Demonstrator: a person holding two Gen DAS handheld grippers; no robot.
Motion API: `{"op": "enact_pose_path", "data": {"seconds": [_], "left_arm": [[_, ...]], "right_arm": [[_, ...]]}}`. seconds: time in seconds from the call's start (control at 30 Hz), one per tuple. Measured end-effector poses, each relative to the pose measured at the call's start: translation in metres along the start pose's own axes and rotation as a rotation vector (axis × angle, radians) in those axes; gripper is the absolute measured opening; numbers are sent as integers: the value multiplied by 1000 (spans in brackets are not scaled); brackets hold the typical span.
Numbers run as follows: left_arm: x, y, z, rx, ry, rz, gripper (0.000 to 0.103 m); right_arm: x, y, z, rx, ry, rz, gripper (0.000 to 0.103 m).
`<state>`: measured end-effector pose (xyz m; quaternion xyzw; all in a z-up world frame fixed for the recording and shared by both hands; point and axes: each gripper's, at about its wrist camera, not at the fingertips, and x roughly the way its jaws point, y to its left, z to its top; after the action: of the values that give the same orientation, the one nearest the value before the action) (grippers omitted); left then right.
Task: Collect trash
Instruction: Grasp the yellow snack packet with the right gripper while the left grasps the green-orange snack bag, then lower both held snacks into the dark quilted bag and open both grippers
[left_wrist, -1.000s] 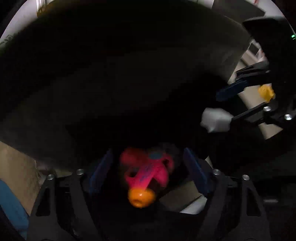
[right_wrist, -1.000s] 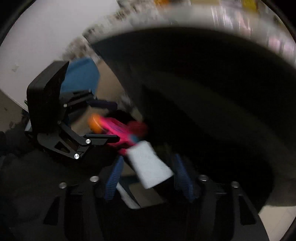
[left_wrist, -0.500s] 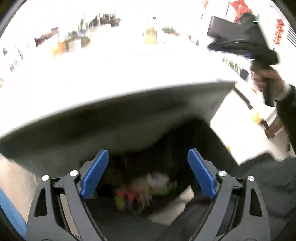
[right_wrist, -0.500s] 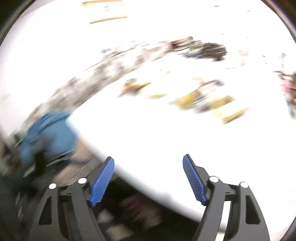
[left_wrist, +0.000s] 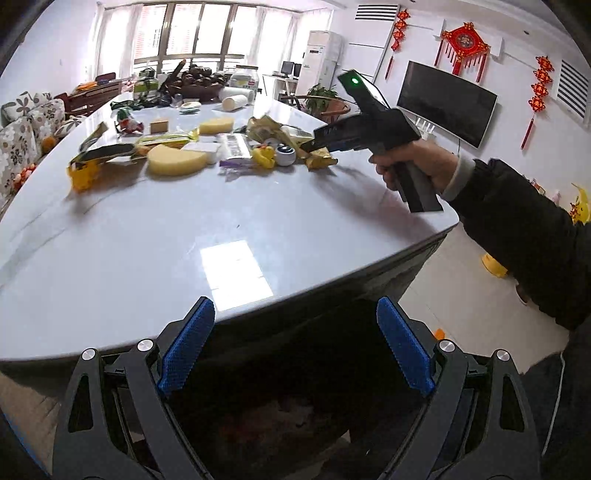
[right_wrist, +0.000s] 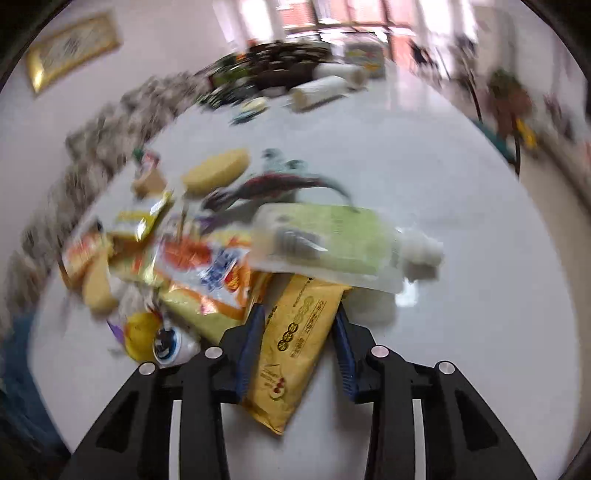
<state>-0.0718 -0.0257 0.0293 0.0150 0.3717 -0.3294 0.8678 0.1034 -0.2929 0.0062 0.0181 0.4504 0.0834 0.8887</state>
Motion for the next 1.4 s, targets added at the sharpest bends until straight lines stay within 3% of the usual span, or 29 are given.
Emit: {"op": "enact_pose_path", "data": {"seconds": [0.13, 0.3, 0.43, 0.53, 0.6, 0.67, 0.7, 0.73, 0.8, 0.87, 0.97, 1.1, 1.27, 1.4], "left_arm": [[17, -1, 35, -35, -36, 5, 87], [73, 12, 112, -127, -67, 68, 87], [133, 20, 170, -245, -48, 37, 87], [164, 20, 192, -270, -31, 108, 87], [191, 25, 201, -300, 34, 139, 87], [210, 29, 202, -326, 85, 142, 72], [217, 31, 201, -333, 108, 151, 46], [218, 34, 201, -339, 109, 159, 30], [203, 37, 199, -347, 50, 97, 19], [175, 33, 198, -308, -18, 114, 17], [116, 17, 190, -209, -148, 70, 17], [30, -19, 148, -20, -233, 55, 17], [-43, -36, 64, 72, -190, 106, 17], [-55, -32, -10, 68, -56, 152, 18]], "right_arm": [[-21, 11, -25, -101, -49, 35, 27], [-68, -6, -73, -64, -121, 127, 25], [-90, -20, -101, -6, -142, 175, 25], [-98, -31, -115, 28, -155, 181, 25], [-102, -37, -124, 41, -157, 189, 25], [-105, -41, -130, 46, -168, 187, 25], [-104, -41, -129, 48, -173, 188, 25], [-105, -42, -130, 51, -178, 192, 25], [-107, -44, -133, 63, -191, 199, 25], [-108, -41, -132, 66, -200, 204, 25], [-114, -28, -131, 49, -212, 241, 24], [-135, 5, -133, -4, -230, 335, 24], [-159, 47, -147, -106, -228, 420, 24], [-158, 89, -170, -186, -144, 494, 24]]}}
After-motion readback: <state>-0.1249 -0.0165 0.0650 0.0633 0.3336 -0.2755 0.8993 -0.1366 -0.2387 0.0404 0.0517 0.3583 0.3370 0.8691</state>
